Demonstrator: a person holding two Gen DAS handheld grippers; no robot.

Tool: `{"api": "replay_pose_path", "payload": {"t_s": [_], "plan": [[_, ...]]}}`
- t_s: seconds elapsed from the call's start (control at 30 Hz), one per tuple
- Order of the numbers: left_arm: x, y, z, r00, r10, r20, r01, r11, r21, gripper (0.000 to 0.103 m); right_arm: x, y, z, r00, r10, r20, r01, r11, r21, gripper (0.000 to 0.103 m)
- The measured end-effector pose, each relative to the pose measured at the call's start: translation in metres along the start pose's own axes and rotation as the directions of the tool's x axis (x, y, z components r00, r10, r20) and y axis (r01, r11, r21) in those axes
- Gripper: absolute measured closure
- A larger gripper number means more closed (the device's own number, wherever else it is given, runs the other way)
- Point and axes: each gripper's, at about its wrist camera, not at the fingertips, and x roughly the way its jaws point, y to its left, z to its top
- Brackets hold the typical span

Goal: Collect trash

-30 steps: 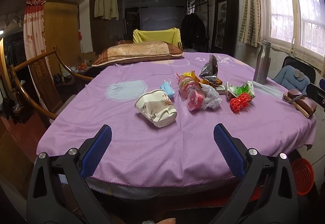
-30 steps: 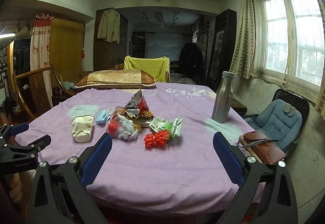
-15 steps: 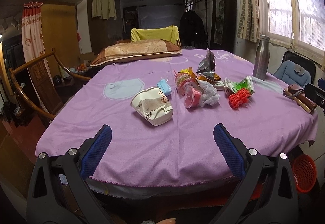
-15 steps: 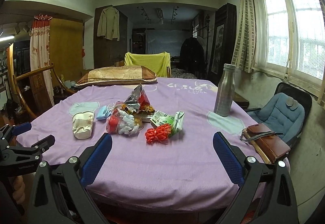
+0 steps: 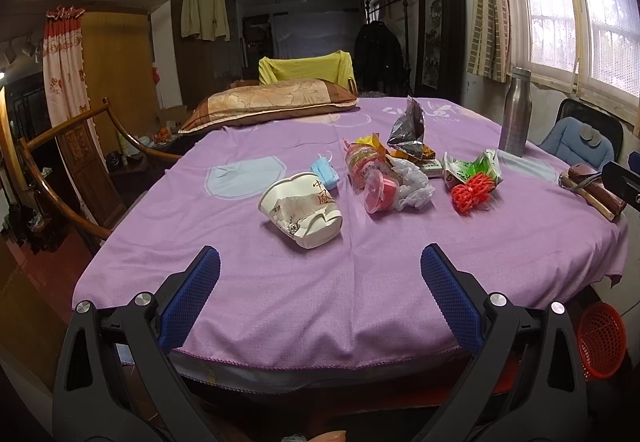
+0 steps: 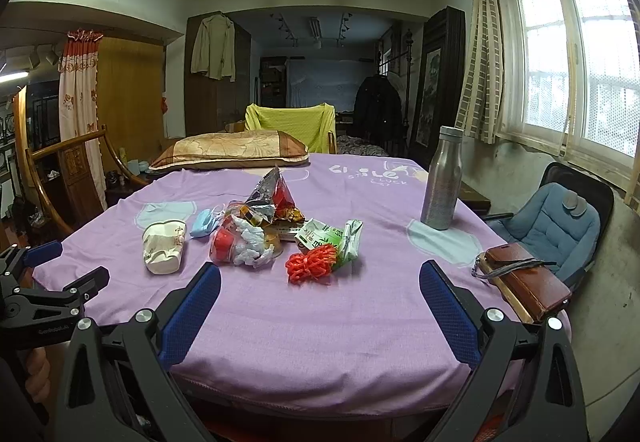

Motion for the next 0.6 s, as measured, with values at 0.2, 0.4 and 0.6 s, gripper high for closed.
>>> {"api": "replay_pose_path", "payload": {"t_s": [0.2, 0.4, 0.6], "plan": [[-0.0051, 0.0030, -0.0025, 1.000, -0.001, 0.005, 0.001, 1.000, -0.004, 0.006, -0.0007, -0.0017, -0.0002, 1.000, -0.003, 0.007, 0.003, 1.000, 0.004, 0.006], [-0.0048, 0.0028, -0.0025, 1.000, 0.000, 0.005, 0.000, 1.000, -0.005, 0.006, -0.0004, -0.0011, -0.0009, 1.000, -0.003, 0.008, 0.003, 1.000, 0.004, 0.006], [-0.0052, 0.0028, -0.0024, 1.000, 0.000, 0.004, 0.000, 1.000, -0.003, 0.006, -0.0009, -0.0016, -0.0009, 1.000, -0.003, 0.008, 0.003, 1.000, 0.002, 0.006]]}}
